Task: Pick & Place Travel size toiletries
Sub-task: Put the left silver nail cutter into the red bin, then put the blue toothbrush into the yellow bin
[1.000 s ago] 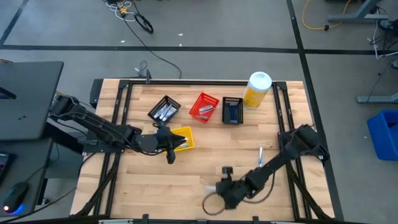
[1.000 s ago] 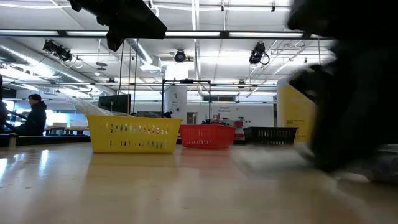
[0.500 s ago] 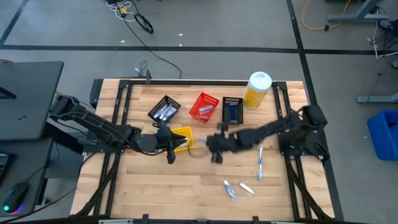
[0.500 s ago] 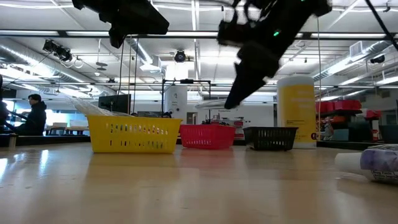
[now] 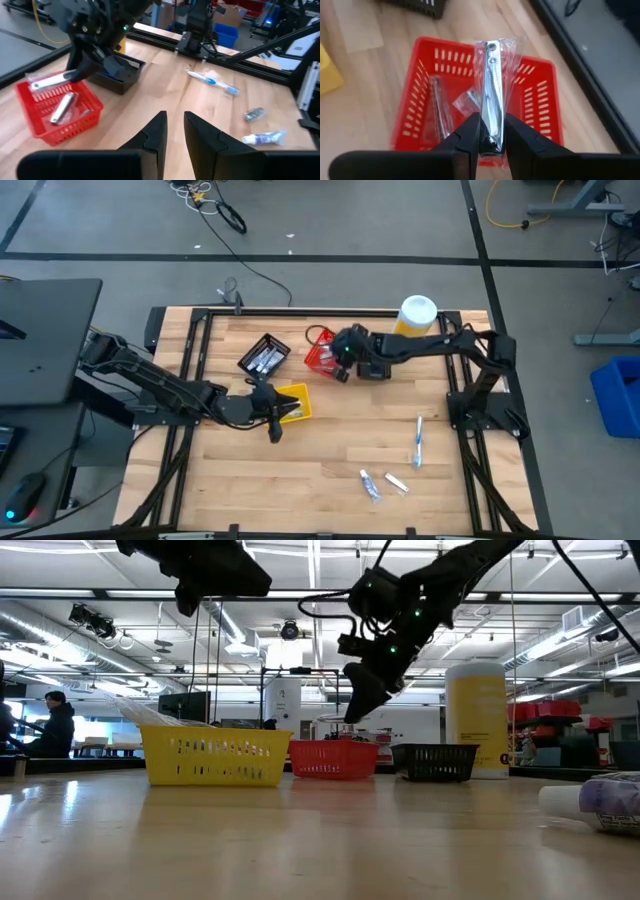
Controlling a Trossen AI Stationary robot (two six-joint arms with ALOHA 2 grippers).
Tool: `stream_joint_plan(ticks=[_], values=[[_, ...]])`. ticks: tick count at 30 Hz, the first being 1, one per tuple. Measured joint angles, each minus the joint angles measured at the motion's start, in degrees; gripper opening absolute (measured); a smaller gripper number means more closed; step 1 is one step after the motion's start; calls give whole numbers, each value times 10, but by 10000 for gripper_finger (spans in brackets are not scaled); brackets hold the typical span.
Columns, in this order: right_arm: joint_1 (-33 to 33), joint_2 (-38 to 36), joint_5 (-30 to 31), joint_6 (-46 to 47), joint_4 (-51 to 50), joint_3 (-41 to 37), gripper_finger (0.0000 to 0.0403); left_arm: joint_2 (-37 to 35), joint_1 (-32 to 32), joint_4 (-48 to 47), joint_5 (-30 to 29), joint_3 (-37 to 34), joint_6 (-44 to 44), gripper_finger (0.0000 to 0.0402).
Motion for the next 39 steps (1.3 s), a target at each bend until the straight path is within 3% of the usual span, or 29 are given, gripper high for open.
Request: stream_joint_plan(ticks=[7, 19, 24, 31, 39], values=[[-56, 33, -73, -21, 19, 0, 79, 0, 0, -2, -34, 0, 6, 71], [-76, 77, -79, -56, 57, 0, 83, 0, 1, 0, -51, 0, 9, 71], [-83, 77, -79, -56, 57, 0, 116, 0, 1, 0, -51, 0, 9, 71], [-81, 76, -78, -56, 57, 0, 162, 0, 1, 0, -51, 0, 9, 71], [-20, 5, -55, -43, -25, 0, 170, 0, 1, 0, -51, 0, 8, 71]])
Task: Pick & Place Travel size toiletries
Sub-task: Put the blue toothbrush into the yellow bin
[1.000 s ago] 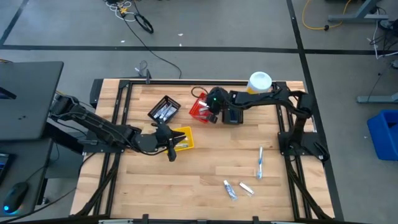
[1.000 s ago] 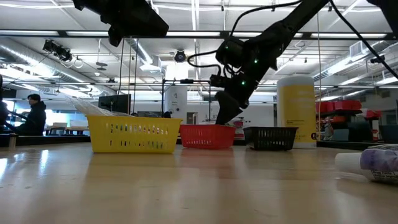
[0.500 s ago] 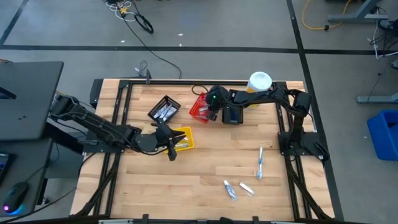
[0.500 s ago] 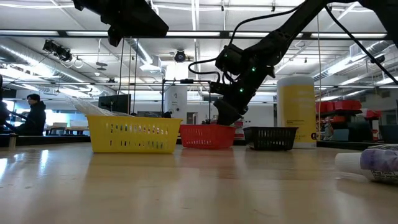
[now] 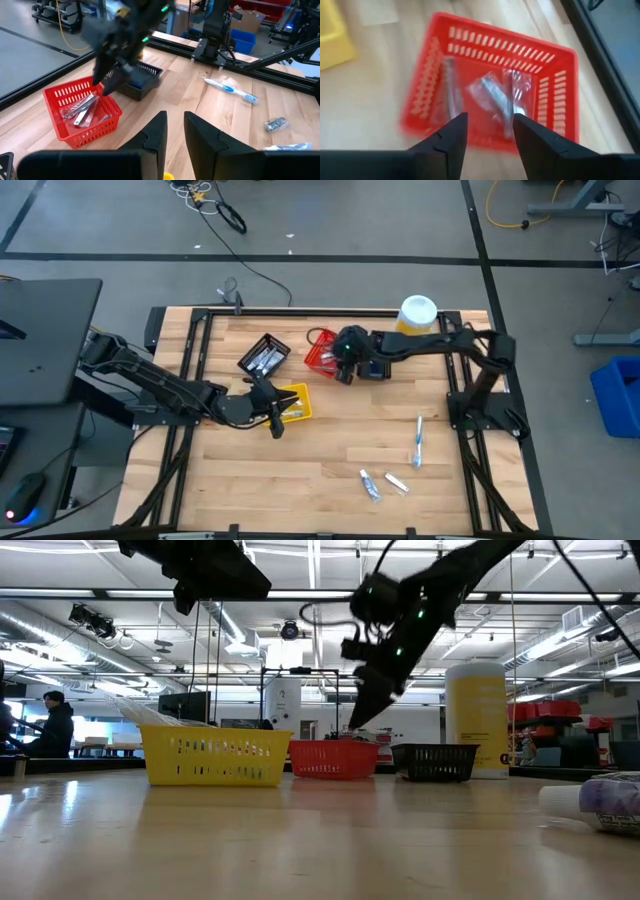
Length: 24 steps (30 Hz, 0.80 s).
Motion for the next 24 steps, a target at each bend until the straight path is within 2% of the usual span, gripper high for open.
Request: stream_joint_plan(ticks=[3, 6, 11, 18, 24], values=[[37, -46, 18, 33, -52, 0, 170, 0, 0, 0, 0, 0, 0, 71], [80, -88, 11, 54, -112, 0, 171, 0, 0, 0, 0, 0, -1, 71], [159, -136, 11, 106, -191, 0, 192, 0, 0, 0, 0, 0, -1, 71], [263, -145, -8, 246, -292, 0, 236, 0, 0, 0, 0, 0, -2, 71], [340, -145, -20, 377, -367, 0, 244, 0, 0, 0, 0, 0, -9, 71]])
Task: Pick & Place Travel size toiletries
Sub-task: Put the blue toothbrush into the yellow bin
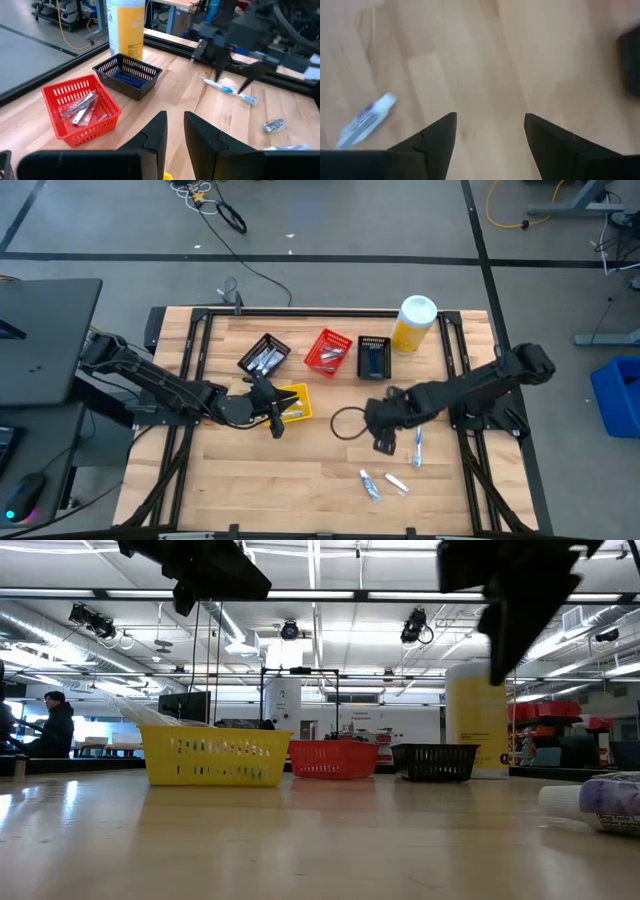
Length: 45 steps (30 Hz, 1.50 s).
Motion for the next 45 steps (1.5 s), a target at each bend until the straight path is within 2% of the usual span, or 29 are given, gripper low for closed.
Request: stream_joint_plan(ticks=[10, 14, 23, 27, 32, 37, 41, 45], values=[[71, 0, -21, 369, -151, 0, 228, 0, 0, 0, 0, 0, -17, 71], [99, 0, -26, 454, -151, -8, 222, 0, 0, 0, 0, 0, -21, 71], [147, 0, -125, 601, -140, -98, 228, 0, 0, 0, 0, 0, -21, 71], [151, 0, -126, 651, -106, -134, 233, 0, 0, 0, 0, 0, -21, 71], [137, 0, -123, 667, -42, -192, 232, 0, 0, 0, 0, 0, -31, 71], [115, -4, -125, 669, 69, -268, 220, 0, 0, 0, 0, 0, -34, 71], [104, -9, -126, 656, 97, -292, 193, 0, 0, 1, 0, 0, -34, 71], [104, -8, -111, 638, 70, -281, 136, 0, 0, 1, 0, 0, -33, 71]])
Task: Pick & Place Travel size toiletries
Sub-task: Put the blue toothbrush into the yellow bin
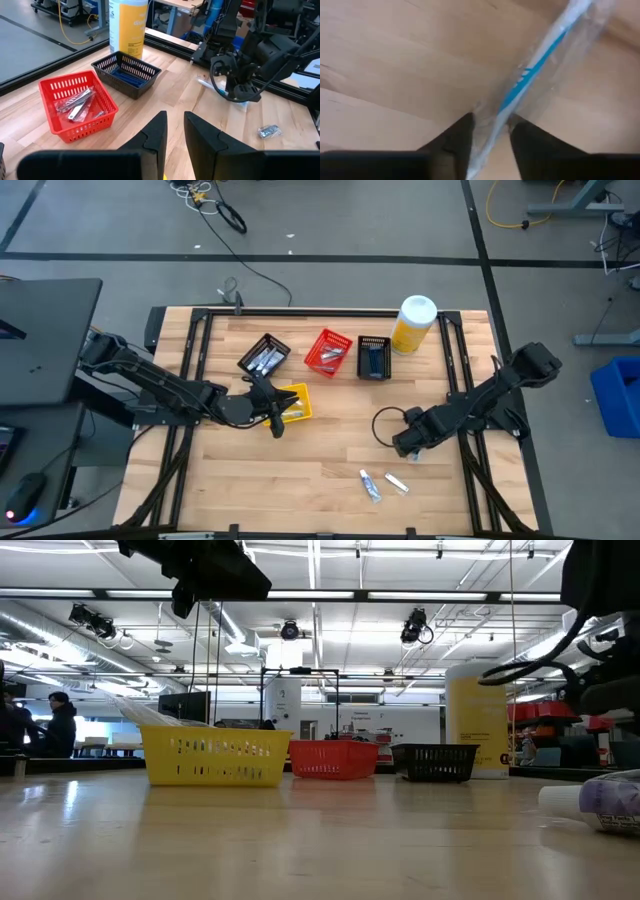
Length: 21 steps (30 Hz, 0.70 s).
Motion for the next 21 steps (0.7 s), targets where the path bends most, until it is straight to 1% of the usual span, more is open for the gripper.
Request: stream_joint_plan(ticks=[3, 6, 8, 10, 11, 14, 16, 21], values=[[0, -14, 22, -58, 18, 3, 92, 0, 0, 0, -2, 0, 0, 71], [0, -26, 59, -107, 46, 5, 60, 0, 0, 0, -2, 0, 0, 71], [-1, -33, 99, -124, 76, 7, 46, 0, 0, 0, -2, 0, 0, 71], [-2, -40, 116, -148, 92, 8, 35, 0, 0, 0, -2, 0, 0, 71], [-1, -42, 119, -168, 105, 7, 31, 0, 0, 1, -1, 0, 0, 71], [-2, -51, 133, -252, 187, 8, 25, 0, 0, 1, 5, 0, 15, 71], [-5, -52, 143, -329, 243, 8, 24, 0, 1, 2, 25, 0, 51, 71], [-23, -50, 179, -523, 388, 8, 22, 4, 19, 33, 134, 0, 172, 71]])
